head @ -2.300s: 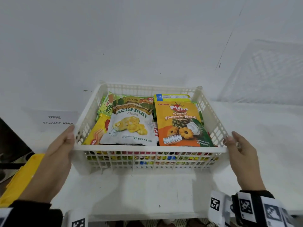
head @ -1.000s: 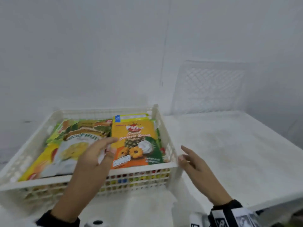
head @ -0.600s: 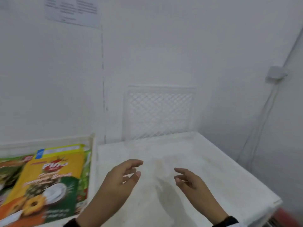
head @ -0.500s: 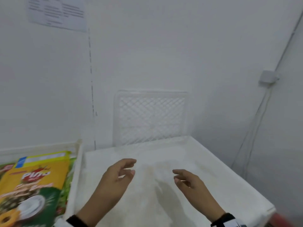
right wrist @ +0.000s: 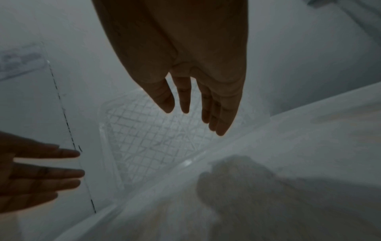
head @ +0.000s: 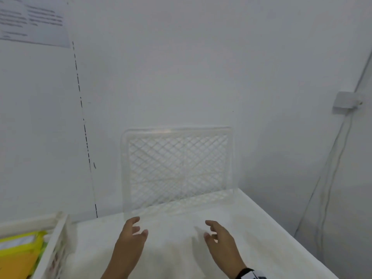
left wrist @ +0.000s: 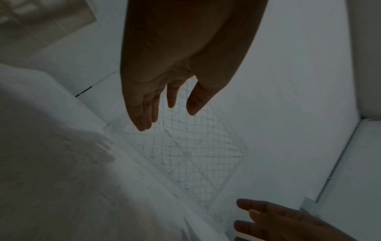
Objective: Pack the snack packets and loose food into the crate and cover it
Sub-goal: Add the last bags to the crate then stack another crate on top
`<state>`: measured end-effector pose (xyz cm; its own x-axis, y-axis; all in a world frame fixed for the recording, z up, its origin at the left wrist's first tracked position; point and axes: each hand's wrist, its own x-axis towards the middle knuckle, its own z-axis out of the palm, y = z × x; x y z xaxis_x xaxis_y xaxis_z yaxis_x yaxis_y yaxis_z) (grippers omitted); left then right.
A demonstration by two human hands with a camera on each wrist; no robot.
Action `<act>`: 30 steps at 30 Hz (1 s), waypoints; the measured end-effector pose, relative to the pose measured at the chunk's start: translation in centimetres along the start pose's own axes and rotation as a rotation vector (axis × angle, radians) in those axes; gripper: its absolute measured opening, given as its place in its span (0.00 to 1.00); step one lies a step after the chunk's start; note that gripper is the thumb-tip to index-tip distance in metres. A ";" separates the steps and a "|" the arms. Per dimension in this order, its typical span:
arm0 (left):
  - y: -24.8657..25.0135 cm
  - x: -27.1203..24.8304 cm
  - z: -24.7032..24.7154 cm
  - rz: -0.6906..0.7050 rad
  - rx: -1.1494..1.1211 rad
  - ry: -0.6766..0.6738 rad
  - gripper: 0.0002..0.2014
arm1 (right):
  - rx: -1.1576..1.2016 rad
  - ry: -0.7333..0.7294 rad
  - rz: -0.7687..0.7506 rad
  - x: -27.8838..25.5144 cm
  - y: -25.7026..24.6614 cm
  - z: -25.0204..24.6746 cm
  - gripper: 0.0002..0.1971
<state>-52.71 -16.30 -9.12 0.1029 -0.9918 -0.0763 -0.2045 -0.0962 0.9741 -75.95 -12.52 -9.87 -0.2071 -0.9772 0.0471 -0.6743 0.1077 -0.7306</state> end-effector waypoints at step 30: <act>4.1 11.7 -1.4 -0.125 -0.017 0.239 0.33 | 0.135 0.264 0.045 22.0 6.3 -9.7 0.37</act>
<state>-50.95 -28.14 -5.74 0.3539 -0.9238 -0.1461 -0.1599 -0.2137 0.9637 -91.66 -31.59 -6.84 -0.4239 -0.8886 0.1750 -0.5632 0.1073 -0.8193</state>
